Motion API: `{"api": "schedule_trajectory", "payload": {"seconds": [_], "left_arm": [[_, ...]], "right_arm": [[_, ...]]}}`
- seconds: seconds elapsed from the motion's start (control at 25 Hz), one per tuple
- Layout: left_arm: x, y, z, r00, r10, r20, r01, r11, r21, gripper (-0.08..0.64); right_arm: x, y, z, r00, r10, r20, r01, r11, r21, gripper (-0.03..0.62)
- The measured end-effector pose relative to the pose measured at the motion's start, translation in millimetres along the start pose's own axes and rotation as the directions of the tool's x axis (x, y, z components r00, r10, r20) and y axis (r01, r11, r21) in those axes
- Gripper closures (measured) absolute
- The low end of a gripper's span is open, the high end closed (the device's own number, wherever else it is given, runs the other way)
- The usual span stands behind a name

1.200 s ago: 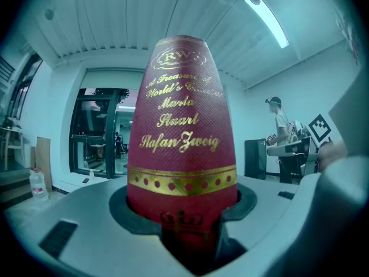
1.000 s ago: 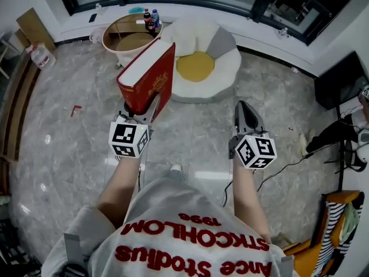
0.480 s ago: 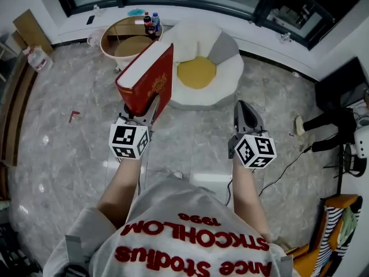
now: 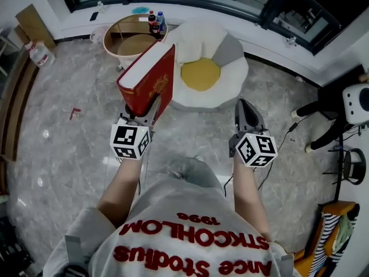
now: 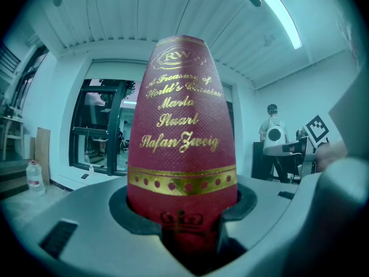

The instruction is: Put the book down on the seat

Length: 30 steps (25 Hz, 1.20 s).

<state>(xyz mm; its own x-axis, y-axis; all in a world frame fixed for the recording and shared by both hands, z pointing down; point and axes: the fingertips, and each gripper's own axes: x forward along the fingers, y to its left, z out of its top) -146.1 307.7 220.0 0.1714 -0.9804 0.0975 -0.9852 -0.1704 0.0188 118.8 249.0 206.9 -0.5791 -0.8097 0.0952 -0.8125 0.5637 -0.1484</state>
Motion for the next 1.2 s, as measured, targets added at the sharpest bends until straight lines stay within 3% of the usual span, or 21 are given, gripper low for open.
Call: {"api": "schedule_trajectory", "payload": {"seconds": [0.12,0.36,0.56,1.2], "left_arm": [[5,4,-7,1.000,0.016,0.002,-0.016,1.000,0.004,0.309],[30,38,18,0.998,0.061,-0.013,-0.061,0.998,0.014,0.310],[57,56,21,0.995,0.103,-0.014,-0.103,0.995,0.007,0.310],[202,64,41,0.992,0.129,-0.007,-0.129,0.991,-0.031,0.310]], "right_arm": [[12,-1,-8,1.000,0.025,0.001,-0.025,1.000,0.003,0.566],[68,8,13,0.994,0.108,-0.017,-0.107,0.993,0.046,0.566],[106,5,9,0.984,0.172,-0.035,-0.170,0.984,0.055,0.566],[217,-108,36,0.987,0.158,-0.040,-0.153,0.982,0.110,0.566]]}}
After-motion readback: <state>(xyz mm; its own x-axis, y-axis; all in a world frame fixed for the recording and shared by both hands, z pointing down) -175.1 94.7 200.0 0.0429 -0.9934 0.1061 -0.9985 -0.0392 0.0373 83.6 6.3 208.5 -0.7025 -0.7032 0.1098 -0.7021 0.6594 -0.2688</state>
